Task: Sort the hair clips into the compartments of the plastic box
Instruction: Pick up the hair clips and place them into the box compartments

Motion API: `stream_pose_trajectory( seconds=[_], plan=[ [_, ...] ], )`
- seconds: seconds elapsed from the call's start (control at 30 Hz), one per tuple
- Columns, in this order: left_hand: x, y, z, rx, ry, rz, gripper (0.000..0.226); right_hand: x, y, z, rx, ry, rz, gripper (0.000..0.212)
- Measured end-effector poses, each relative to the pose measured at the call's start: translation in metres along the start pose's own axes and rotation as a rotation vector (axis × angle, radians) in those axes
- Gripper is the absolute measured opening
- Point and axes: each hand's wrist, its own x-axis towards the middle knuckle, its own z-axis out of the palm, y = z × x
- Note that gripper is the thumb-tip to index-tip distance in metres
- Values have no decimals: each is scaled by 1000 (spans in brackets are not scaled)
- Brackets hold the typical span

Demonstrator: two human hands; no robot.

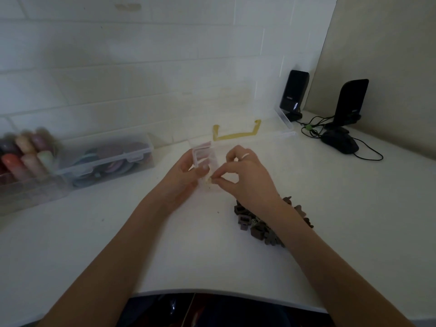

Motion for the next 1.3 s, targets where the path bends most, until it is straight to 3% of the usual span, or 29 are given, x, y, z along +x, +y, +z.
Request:
stream_pose_trajectory(
  seconds=[0.1, 0.2, 0.3, 0.5, 0.67, 0.83, 0.93, 1.1, 1.3],
  plan=[
    [0, 1, -1, 13, -4, 12, 51, -7, 6, -3, 27, -10, -40, 15],
    [4, 0, -5, -18, 34, -1, 49, -16, 15, -26, 254, -49, 89, 14],
    [5, -1, -8, -54, 60, -8, 54, -25, 35, -47, 273, -135, 182, 9],
    [8, -4, -11, -45, 96, -8, 68, -27, 42, -47, -48, -280, 227, 15],
    [7, 0, -10, -30, 123, -15, 61, -27, 37, -44, -221, -384, 238, 25],
    [6, 1, -9, -93, 101, -35, 68, -27, 34, -41, -155, -339, 221, 16],
    [3, 6, -5, -98, 81, -46, 67, -26, 36, -42, 77, -203, 218, 15],
    [-1, 8, -1, -86, 33, -40, 90, -25, 25, -40, 291, -49, 175, 13],
    [-4, 11, 2, -105, 0, -57, 87, -24, 12, -34, 379, 61, 112, 12]
  ],
)
